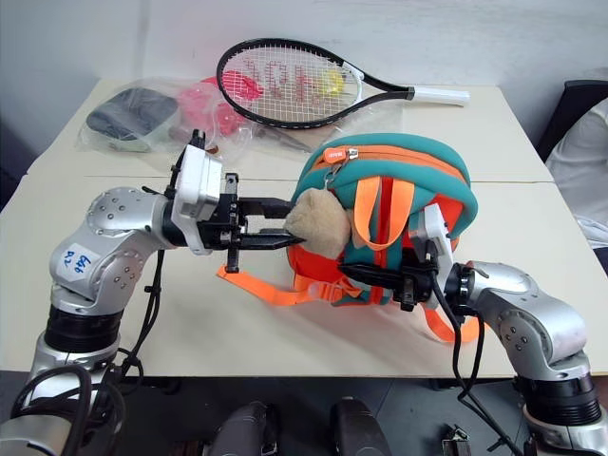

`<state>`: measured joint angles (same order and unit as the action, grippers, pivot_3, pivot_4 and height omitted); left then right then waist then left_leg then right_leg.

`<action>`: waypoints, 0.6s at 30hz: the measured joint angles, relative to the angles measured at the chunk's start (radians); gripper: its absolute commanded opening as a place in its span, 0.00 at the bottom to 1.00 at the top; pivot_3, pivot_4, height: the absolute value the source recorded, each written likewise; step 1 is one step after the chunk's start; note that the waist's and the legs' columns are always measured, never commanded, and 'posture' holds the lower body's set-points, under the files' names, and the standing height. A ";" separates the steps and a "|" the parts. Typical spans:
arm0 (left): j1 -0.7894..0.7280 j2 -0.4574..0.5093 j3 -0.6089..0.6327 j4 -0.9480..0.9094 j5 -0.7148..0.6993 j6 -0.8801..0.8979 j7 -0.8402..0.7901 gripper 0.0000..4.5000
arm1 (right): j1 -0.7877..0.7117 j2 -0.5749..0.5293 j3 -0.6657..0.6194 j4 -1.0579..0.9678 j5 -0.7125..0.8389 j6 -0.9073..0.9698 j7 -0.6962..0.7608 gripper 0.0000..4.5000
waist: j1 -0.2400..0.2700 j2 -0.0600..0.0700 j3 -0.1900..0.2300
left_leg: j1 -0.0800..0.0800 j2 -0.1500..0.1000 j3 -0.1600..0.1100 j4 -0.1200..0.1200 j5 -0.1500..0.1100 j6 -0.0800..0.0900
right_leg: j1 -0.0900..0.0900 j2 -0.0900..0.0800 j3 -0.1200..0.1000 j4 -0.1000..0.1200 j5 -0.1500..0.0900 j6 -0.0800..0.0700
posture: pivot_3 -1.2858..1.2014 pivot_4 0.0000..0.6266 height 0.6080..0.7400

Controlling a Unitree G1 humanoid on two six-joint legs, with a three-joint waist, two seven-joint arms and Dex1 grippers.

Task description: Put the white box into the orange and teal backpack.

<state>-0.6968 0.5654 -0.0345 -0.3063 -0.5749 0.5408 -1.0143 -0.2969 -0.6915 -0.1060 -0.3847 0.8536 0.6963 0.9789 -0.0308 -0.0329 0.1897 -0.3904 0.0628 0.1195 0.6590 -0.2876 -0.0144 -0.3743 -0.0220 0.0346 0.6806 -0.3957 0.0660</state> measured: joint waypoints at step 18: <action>0.110 0.248 -0.094 0.410 0.199 -0.089 -0.136 0.15 | 0.060 0.019 -0.021 -0.043 0.005 -0.010 -0.059 0.00 | -0.006 0.000 0.000 | 0.001 0.000 0.001 -0.001 0.000 0.000 | -0.001 -0.001 0.000 0.001 0.000 0.000 | 0.52 0.24 1.00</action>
<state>-0.5873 0.8138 -0.1286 0.1035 -0.3754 0.4517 -1.1500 -0.2366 -0.6730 -0.1267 -0.4280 0.8584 0.6859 0.9203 -0.0369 -0.0327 0.1896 -0.3897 0.0628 0.1203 0.6583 -0.2875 -0.0145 -0.3749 -0.0226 0.0346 0.6817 -0.3957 0.0659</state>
